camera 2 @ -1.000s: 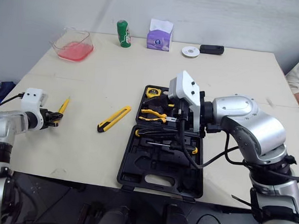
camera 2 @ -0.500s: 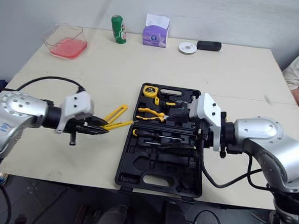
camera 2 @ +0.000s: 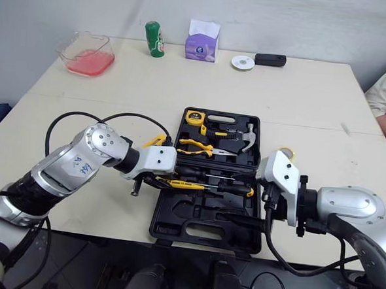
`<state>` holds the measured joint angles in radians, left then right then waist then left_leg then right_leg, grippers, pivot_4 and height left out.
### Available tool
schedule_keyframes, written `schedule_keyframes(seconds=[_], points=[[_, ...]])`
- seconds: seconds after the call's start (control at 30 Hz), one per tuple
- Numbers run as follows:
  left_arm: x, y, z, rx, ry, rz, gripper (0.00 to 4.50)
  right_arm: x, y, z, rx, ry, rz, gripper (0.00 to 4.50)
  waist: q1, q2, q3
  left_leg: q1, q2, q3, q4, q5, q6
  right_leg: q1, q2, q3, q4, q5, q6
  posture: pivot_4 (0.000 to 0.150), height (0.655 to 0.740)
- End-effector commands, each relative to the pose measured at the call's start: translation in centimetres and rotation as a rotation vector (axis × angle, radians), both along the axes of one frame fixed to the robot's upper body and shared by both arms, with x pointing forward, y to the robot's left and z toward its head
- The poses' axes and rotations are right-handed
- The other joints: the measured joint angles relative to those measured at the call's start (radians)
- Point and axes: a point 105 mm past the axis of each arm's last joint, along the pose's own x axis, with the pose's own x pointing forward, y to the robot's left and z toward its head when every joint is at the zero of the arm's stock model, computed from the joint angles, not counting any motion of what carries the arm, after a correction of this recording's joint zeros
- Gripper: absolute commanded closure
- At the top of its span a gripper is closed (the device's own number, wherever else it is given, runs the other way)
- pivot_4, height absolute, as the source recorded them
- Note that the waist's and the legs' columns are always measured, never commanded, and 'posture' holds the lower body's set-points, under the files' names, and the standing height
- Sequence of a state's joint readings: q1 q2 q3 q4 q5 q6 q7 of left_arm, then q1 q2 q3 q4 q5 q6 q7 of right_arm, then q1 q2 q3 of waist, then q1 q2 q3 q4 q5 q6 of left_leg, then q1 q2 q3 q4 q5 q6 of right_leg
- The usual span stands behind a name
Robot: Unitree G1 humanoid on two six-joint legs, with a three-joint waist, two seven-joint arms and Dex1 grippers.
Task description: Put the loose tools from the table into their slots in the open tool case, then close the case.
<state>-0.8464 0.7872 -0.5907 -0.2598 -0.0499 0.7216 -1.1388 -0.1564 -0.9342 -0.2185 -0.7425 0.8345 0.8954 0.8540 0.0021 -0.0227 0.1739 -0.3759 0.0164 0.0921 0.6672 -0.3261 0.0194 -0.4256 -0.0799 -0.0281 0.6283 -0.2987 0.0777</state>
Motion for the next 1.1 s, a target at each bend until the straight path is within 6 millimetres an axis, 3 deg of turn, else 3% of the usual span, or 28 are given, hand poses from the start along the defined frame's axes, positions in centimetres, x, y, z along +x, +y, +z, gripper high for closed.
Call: schedule_keyframes(seconds=[0.03,0.3,0.77,1.0,1.1], points=[[-0.1,-0.9,0.3,0.011,-0.036,-0.060,3.99,-0.4,0.1,0.8,0.001,-0.042,-0.003,0.00,0.000,0.000,0.000,0.000,0.000,0.000,0.000,0.000,0.000,0.000,0.000,0.000,0.000,0.000,0.000,0.150,0.7400],[0.0,-2.6,0.0,-0.001,-0.045,-0.087,3.99,-0.4,0.0,0.5,0.003,-0.041,-0.031,0.00,0.000,0.000,0.000,0.000,0.000,0.000,0.001,0.000,0.000,0.000,0.000,0.000,0.000,0.000,0.000,0.150,0.7400],[0.2,-2.7,-0.1,-0.008,-0.025,-0.067,3.99,-0.9,0.1,0.4,0.008,-0.021,-0.022,0.00,0.001,0.000,0.000,0.000,0.000,0.000,0.001,0.000,0.000,0.000,0.000,0.001,0.001,0.000,0.001,0.150,0.7400],[-0.5,-2.1,1.5,-0.094,-0.014,-0.054,0.79,-0.8,-0.2,0.2,0.006,-0.015,-0.037,0.00,-0.002,0.000,0.000,0.000,0.000,0.000,0.001,0.000,0.000,0.000,0.000,0.001,0.001,0.000,0.001,0.150,0.7400],[-1.2,-2.0,2.3,-0.207,0.054,-0.053,0.79,-0.9,-0.2,0.1,0.009,-0.012,-0.041,0.00,-0.001,0.000,0.000,0.000,0.000,0.000,0.001,0.000,0.000,0.000,0.000,0.001,0.001,0.000,0.001,0.150,0.7400]])
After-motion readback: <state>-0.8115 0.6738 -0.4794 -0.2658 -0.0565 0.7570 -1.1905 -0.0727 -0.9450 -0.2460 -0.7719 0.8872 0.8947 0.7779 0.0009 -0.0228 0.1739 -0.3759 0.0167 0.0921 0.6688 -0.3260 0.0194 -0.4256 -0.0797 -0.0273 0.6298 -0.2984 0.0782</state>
